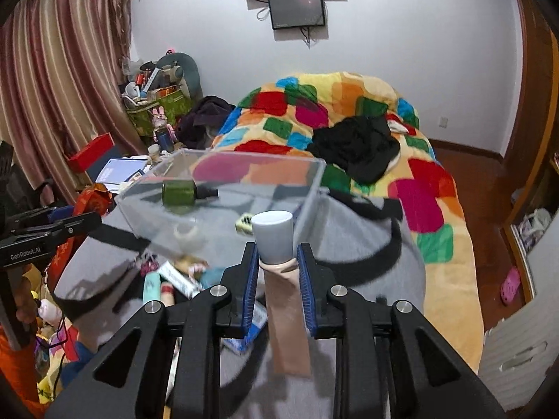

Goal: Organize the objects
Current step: 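Drop the red packet into the clear box with the left gripper while the right drops the beige tube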

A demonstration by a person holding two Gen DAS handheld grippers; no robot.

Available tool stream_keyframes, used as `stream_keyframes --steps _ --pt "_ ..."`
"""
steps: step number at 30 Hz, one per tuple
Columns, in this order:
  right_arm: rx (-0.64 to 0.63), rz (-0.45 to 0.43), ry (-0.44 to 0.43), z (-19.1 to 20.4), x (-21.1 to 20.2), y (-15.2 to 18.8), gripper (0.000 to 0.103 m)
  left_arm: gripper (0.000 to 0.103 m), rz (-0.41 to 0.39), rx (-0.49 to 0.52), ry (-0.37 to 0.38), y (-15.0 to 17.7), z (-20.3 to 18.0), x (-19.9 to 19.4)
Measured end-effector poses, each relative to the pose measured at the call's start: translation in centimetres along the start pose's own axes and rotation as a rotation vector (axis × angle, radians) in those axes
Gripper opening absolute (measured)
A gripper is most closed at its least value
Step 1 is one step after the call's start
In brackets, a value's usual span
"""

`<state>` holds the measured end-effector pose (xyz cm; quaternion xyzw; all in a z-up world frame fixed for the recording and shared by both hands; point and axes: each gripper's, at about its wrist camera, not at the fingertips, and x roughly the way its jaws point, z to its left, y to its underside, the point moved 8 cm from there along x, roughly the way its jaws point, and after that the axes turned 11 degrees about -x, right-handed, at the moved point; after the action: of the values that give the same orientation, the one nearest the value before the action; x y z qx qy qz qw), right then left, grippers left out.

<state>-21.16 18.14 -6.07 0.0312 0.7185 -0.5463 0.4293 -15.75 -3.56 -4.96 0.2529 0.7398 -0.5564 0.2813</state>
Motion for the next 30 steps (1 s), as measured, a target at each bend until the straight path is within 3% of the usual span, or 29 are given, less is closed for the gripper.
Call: stream_keyframes --steps 8,14,24,30 --pt "-0.007 0.044 -0.078 0.5 3.2 -3.3 0.02 0.054 0.06 0.02 0.023 -2.6 -0.8 2.8" --pt "-0.049 0.087 -0.091 1.6 5.4 -4.8 0.02 0.054 0.107 0.046 0.009 -4.1 -1.7 5.4" --pt "-0.095 0.247 -0.098 1.5 10.7 -4.3 0.019 0.054 0.253 0.129 -0.016 -2.9 -3.4 10.1" --pt "-0.123 0.251 -0.096 1.8 10.5 -3.8 0.019 0.054 0.249 0.142 -0.007 -3.0 -3.9 9.8"
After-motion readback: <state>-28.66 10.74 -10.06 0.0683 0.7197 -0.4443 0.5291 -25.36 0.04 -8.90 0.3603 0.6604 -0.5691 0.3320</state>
